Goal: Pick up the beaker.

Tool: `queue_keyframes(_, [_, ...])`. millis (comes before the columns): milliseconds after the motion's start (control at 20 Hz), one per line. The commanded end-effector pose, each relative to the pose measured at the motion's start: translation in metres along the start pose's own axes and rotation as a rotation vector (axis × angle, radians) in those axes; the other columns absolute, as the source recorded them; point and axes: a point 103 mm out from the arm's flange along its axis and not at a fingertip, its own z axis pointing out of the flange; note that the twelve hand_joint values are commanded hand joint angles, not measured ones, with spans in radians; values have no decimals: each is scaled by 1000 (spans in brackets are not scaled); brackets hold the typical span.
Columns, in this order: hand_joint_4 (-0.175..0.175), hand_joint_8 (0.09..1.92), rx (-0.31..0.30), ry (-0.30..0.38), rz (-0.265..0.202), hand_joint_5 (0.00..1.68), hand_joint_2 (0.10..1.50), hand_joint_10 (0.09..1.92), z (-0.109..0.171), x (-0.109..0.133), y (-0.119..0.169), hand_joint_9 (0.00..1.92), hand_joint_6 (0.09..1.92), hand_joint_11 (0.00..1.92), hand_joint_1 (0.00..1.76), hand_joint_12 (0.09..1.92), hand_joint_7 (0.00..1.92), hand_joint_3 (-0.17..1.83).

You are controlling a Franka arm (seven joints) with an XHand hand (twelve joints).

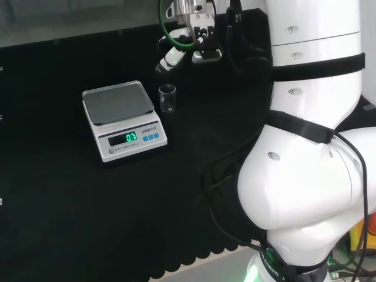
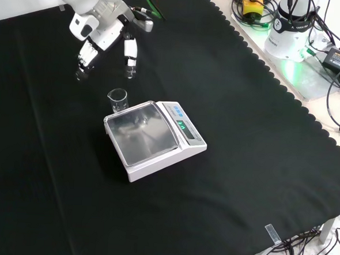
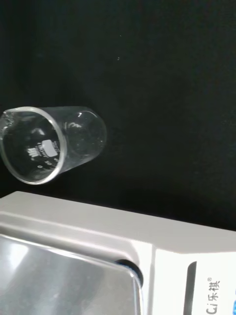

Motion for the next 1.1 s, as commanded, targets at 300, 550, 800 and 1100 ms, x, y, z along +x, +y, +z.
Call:
queue_keyframes(300, [-55,612,88,-59,10,68,892,947,27,6,19,23,87,227,639,1412,0,90])
queue_keyframes(550, [-61,609,125,-72,23,96,886,947,38,3,23,21,87,224,647,1408,0,90])
queue_keyframes(800, [-66,605,156,-84,40,137,882,947,49,1,25,20,87,220,655,1406,0,91])
queue_keyframes(1100, [-72,616,168,-92,51,185,876,946,58,-1,27,25,87,221,674,1404,0,93])
